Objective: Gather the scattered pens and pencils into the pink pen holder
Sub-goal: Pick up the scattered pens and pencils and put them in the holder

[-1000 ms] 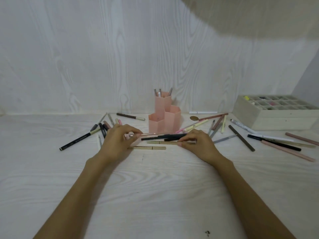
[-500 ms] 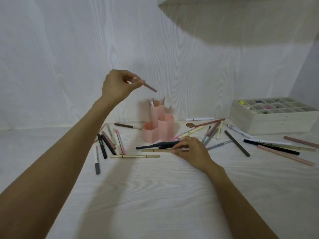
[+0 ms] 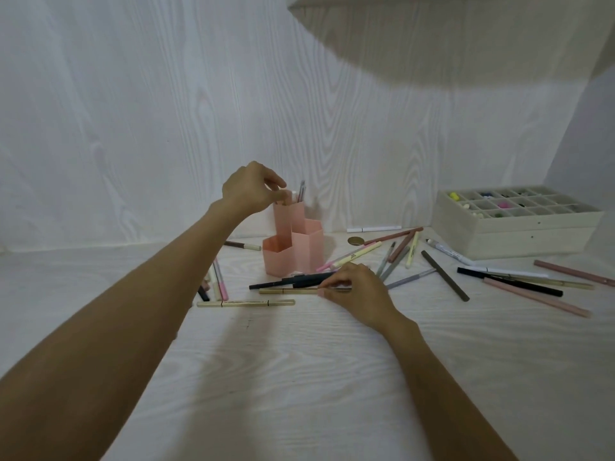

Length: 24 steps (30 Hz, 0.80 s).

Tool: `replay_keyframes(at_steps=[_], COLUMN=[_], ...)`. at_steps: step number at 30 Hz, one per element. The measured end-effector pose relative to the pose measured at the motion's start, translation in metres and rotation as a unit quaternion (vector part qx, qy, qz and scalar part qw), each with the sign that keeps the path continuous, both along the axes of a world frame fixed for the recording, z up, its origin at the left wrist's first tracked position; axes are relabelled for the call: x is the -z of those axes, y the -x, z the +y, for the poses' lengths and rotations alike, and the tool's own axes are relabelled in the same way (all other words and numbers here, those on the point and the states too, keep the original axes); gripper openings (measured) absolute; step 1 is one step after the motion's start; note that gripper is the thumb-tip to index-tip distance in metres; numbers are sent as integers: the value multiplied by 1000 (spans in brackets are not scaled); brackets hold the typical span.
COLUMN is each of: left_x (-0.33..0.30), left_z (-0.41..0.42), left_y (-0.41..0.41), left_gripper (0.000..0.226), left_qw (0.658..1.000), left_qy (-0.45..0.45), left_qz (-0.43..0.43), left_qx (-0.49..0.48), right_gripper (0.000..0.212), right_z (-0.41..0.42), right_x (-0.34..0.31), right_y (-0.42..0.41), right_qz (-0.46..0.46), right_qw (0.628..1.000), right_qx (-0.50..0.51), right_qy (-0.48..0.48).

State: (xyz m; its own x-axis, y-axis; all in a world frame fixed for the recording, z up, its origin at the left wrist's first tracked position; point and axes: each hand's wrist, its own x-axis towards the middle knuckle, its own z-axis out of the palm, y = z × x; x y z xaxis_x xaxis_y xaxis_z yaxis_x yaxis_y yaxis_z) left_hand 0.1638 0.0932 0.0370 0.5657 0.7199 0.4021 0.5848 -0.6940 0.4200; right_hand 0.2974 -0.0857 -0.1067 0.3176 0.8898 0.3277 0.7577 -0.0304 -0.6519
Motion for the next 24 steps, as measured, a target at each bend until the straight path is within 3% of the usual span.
replay_keyframes(at_steps=[8,13,21,24], left_x=[4,52,130,132], left_z=[-11,-33,-46,-41], left_y=[33,75,125,129], left_gripper=[19,10,23,22], left_qw=[998,995,993,994], left_qy=[0,54,88,25], left_qz=[-63,-75,29,39], left_qx=[16,36,70,104], right_gripper=[12,11,12,12], right_z=[-1,1,1,-4], right_x=[-2,-2,-4,-14], right_y=[0,1,7,11], right_qz=[0,-18,-27,62], right_qw=[1000,1000,999,998], right_qx=[0,8,7,13], right_qy=[3,16,15,-25])
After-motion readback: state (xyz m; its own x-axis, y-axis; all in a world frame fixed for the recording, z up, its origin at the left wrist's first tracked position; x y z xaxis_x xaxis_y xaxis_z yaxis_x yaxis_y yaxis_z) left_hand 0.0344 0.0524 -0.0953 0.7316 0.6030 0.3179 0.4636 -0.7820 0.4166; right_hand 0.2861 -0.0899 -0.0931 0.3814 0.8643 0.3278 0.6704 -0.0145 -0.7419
